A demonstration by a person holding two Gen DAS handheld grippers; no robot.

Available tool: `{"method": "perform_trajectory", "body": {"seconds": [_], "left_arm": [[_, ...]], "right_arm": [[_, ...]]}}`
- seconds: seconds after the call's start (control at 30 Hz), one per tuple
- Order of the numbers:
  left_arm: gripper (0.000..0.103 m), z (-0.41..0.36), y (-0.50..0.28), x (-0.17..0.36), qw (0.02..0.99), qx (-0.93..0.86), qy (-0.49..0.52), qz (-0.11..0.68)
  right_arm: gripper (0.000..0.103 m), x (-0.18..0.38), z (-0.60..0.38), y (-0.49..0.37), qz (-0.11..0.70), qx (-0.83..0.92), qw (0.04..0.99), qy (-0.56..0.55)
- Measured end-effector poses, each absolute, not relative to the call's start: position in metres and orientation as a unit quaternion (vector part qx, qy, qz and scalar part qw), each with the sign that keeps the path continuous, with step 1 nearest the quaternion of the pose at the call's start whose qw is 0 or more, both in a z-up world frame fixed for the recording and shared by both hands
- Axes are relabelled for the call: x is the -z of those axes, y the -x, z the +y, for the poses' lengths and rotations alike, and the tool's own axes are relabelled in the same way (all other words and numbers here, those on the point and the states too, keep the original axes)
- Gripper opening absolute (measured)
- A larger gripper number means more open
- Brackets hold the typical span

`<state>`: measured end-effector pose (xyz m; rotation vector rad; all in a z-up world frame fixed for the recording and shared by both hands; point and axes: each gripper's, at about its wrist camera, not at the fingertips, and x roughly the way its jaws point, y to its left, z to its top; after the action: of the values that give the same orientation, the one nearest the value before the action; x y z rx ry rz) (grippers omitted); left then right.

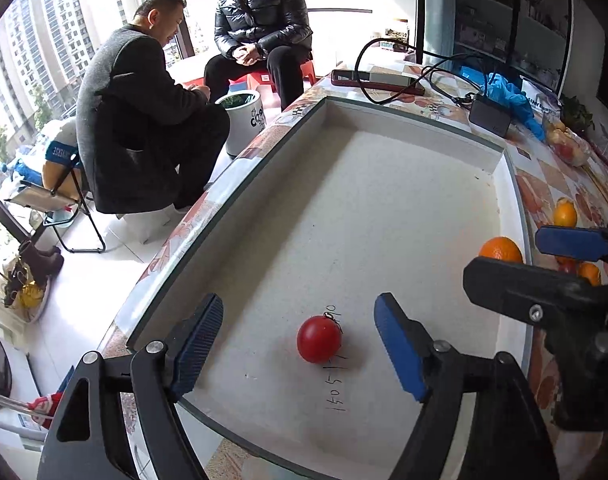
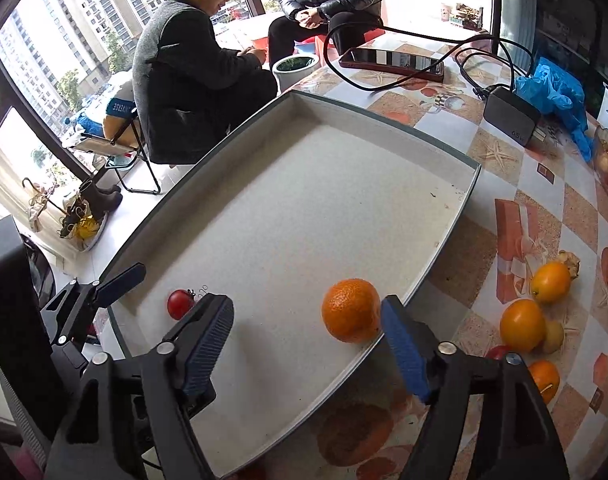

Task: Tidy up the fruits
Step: 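Open the left tool to drop the tomato while the right tool releases the tangerine in the tray, then return both tools to the fruit pile and close the left tool on another tomato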

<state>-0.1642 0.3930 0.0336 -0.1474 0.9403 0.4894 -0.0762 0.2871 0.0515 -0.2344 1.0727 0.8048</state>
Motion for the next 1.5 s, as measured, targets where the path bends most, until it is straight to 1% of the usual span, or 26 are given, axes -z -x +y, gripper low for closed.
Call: {"method": "perform_trajectory", "body": {"seconds": [0.03, 0.17, 0.3, 0.43, 0.53, 0.7, 0.8, 0.97, 1.1, 1.23, 1.37, 1.5], "left_arm": [[0.081, 0.393, 0.165, -0.036, 0.862, -0.230, 0.071, 0.447], [0.081, 0.386, 0.169, -0.051, 0.868, -0.219, 0.070, 0.440], [0.081, 0.369, 0.170, -0.069, 0.881, -0.204, 0.062, 0.423], [0.081, 0.334, 0.165, -0.079, 0.895, -0.153, 0.049, 0.417], [0.081, 0.298, 0.160, -0.078, 0.901, -0.115, 0.030, 0.417], [0.081, 0.254, 0.163, -0.068, 0.905, -0.073, 0.012, 0.420], [0.081, 0.256, 0.176, -0.071, 0.911, -0.077, 0.014, 0.404], [0.081, 0.295, 0.226, -0.084, 0.918, -0.101, 0.022, 0.382], [0.081, 0.302, 0.265, -0.064, 0.904, -0.107, 0.037, 0.412], [0.081, 0.280, 0.280, -0.033, 0.886, -0.130, 0.061, 0.440], [0.081, 0.264, 0.269, -0.020, 0.884, -0.147, 0.088, 0.434], [0.081, 0.264, 0.248, -0.011, 0.877, -0.175, 0.112, 0.433]], "right_arm": [[0.102, -0.056, 0.285, 0.077, 0.486, -0.371, 0.784, 0.107], [0.102, -0.072, 0.265, 0.073, 0.471, -0.346, 0.805, 0.102], [0.102, -0.079, 0.218, 0.057, 0.459, -0.298, 0.834, 0.073], [0.102, -0.066, 0.156, 0.033, 0.479, -0.233, 0.846, 0.036], [0.102, -0.047, 0.118, 0.019, 0.507, -0.185, 0.842, 0.031], [0.102, -0.027, 0.092, 0.012, 0.523, -0.176, 0.834, 0.000], [0.102, -0.020, 0.097, 0.012, 0.526, -0.188, 0.829, -0.003], [0.102, -0.025, 0.096, 0.027, 0.512, -0.212, 0.833, -0.007], [0.102, -0.025, 0.094, 0.063, 0.484, -0.240, 0.841, 0.028], [0.102, -0.012, 0.078, 0.096, 0.470, -0.230, 0.851, 0.048], [0.102, 0.000, 0.055, 0.118, 0.451, -0.209, 0.866, 0.045], [0.102, -0.001, 0.041, 0.119, 0.444, -0.204, 0.873, 0.009]]}}
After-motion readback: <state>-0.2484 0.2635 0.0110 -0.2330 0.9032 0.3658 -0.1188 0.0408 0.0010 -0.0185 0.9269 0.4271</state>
